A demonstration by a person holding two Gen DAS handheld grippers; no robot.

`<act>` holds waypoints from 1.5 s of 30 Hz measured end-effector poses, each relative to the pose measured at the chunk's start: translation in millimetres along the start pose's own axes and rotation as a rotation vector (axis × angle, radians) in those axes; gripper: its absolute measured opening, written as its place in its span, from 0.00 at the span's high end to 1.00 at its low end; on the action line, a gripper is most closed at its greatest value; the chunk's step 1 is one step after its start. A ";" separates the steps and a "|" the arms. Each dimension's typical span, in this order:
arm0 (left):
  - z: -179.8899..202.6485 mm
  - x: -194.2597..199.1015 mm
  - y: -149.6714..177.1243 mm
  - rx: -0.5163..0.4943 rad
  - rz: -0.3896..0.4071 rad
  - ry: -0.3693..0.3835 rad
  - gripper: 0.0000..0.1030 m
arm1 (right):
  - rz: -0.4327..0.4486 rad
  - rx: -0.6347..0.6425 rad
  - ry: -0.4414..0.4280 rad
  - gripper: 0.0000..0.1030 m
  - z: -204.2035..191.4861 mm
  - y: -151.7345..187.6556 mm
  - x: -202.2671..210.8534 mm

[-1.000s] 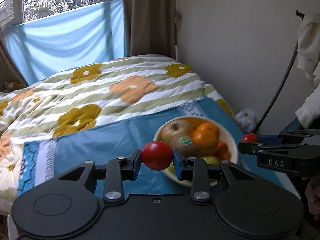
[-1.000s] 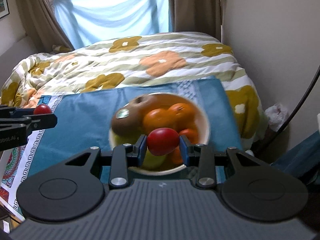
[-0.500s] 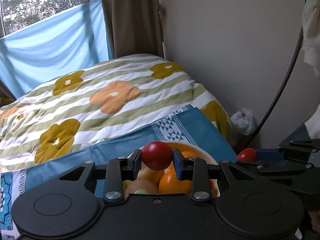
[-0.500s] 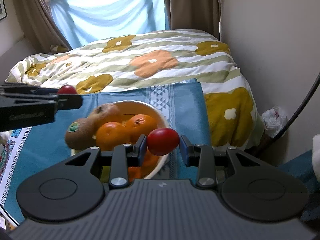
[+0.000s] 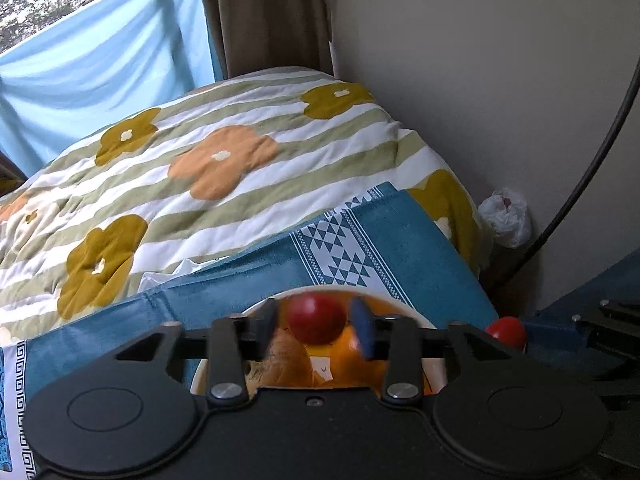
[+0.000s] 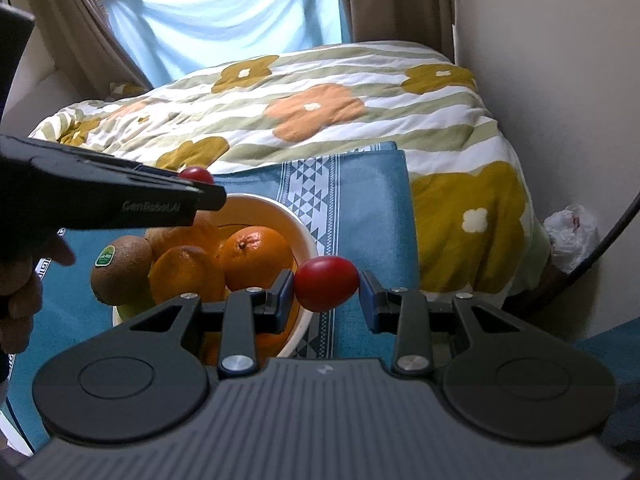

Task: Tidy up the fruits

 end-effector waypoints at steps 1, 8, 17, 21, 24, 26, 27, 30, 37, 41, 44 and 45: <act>-1.0 1.3 -0.9 0.005 0.006 -0.006 0.29 | -0.002 0.001 -0.003 0.51 0.6 -0.3 -0.9; -14.7 20.0 -2.3 0.045 0.041 -0.029 0.24 | -0.002 0.016 -0.017 0.51 -0.8 -2.4 -1.5; -39.0 48.6 10.8 0.129 0.067 -0.053 0.24 | -0.010 0.062 -0.042 0.52 -13.6 -4.6 -5.0; -49.0 58.7 20.2 0.161 0.071 -0.069 0.24 | -0.019 0.093 -0.057 0.52 -21.8 -4.1 -13.2; -53.9 64.3 27.3 0.177 0.071 -0.082 0.24 | -0.027 0.110 -0.063 0.52 -26.9 -1.6 -20.9; -56.5 66.6 32.0 0.184 0.069 -0.089 0.24 | -0.030 0.118 -0.062 0.51 -28.5 0.3 -24.5; -57.7 67.7 34.4 0.188 0.069 -0.092 0.24 | -0.030 0.125 -0.063 0.51 -29.0 1.1 -25.8; -60.4 70.6 41.1 0.202 0.067 -0.099 0.24 | -0.026 0.151 -0.056 0.37 -29.5 2.8 -28.6; -62.9 85.3 53.4 0.226 0.072 -0.106 0.24 | -0.005 0.172 -0.032 0.19 -29.8 6.7 -22.0; -67.6 104.1 56.7 0.238 0.099 -0.110 0.24 | 0.018 0.174 -0.018 0.19 -34.8 4.6 -6.4; -74.3 126.9 61.5 0.254 0.133 -0.109 0.24 | 0.042 0.172 -0.015 0.19 -44.1 1.9 12.9; -76.6 134.5 63.3 0.258 0.145 -0.110 0.24 | 0.051 0.175 -0.015 0.19 -48.8 1.4 20.6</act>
Point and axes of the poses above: each gripper's, at about its wrist camera, not at the fingertips, and x roughly against the way its jaws point, z to its right, y to its underside, the point moved 10 cm from there along -x, roughly the way its jaws point, and after that the axes turned 2 degrees about x, right-handed, at the moved point
